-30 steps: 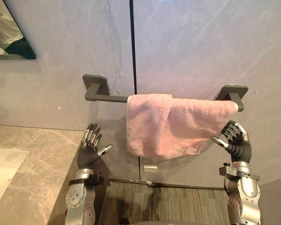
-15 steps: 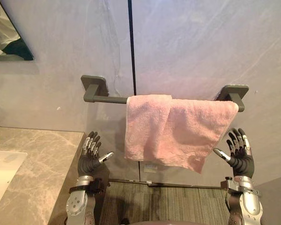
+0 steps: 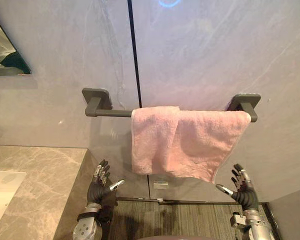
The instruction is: Organize washtable
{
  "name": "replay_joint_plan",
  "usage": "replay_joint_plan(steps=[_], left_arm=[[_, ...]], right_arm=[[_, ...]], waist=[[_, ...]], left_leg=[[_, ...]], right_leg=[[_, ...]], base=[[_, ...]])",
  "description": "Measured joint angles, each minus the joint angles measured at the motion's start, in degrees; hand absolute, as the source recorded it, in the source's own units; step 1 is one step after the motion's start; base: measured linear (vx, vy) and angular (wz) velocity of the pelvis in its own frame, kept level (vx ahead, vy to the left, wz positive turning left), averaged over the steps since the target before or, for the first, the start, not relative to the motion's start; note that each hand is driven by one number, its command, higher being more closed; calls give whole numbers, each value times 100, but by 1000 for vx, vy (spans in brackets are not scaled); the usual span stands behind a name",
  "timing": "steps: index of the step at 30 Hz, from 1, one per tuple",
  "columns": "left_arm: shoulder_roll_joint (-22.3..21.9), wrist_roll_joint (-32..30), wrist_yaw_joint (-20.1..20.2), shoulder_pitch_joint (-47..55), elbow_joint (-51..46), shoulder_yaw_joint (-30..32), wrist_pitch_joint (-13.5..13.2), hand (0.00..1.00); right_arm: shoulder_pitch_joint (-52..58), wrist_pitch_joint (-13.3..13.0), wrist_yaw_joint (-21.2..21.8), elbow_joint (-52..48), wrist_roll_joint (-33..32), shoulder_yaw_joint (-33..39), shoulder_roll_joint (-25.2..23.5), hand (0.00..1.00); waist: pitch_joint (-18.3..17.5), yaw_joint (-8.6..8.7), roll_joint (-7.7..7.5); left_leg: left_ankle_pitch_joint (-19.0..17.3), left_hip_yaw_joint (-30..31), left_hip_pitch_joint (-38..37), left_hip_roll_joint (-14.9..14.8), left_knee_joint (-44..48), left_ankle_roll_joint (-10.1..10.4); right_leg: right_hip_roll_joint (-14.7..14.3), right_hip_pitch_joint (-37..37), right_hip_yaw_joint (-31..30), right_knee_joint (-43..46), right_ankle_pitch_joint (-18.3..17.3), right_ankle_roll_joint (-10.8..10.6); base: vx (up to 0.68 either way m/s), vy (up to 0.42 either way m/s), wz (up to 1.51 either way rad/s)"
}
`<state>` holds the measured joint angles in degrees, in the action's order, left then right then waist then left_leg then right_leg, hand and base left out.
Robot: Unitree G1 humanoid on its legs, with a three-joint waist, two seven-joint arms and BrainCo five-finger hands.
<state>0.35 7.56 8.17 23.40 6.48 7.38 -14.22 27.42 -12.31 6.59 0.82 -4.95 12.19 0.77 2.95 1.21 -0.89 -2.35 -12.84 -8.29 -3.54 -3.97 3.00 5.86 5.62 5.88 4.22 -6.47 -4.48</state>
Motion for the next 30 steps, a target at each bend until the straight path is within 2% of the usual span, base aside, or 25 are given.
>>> replay_joint_plan(steps=[2, 9, 16, 23, 30], left_arm=[[-6, -169, -88, -16, 281, -5, 2, 0], [50, -436, -216, -222, 1459, -142, 32, 0], [104, -697, -247, -318, 2436, -332, 63, 0], [311, -1003, -402, -496, 3281, -345, 115, 0], [366, -1050, -553, -614, 3725, -333, 155, 0]], right_arm=[[-25, 18, 9, 316, 108, -184, 77, 0], [-317, 51, 115, 1543, 412, -620, 179, 0], [-464, 156, 89, 2470, 749, -656, 348, 0], [-733, 157, -64, 3345, 1082, -876, 507, 0], [-1049, 161, -192, 3934, 1233, -866, 588, 0]], waist=[[-10, -43, -9], [-16, -57, 2], [-71, -52, 79], [-53, -31, 40], [-14, -28, 4]], left_leg=[[-105, -3, 39, -6, 147, 4], [-109, -79, 61, -10, 192, 12], [-84, -73, 59, -19, 189, 35], [55, 1, -10, -2, -17, 43], [55, 19, -35, 57, -49, 43]], right_leg=[[15, -1, 12, 66, -44, 1], [28, -98, -2, 245, -156, 15], [18, -199, -16, 337, -177, 23], [-1, -216, 27, 292, -167, 29], [-38, -138, 32, 158, -120, 26]], base=[[49, -13, -1], [8, -7, -1], [-10, -6, 0], [-28, -14, 4], [0, 0, 0]])
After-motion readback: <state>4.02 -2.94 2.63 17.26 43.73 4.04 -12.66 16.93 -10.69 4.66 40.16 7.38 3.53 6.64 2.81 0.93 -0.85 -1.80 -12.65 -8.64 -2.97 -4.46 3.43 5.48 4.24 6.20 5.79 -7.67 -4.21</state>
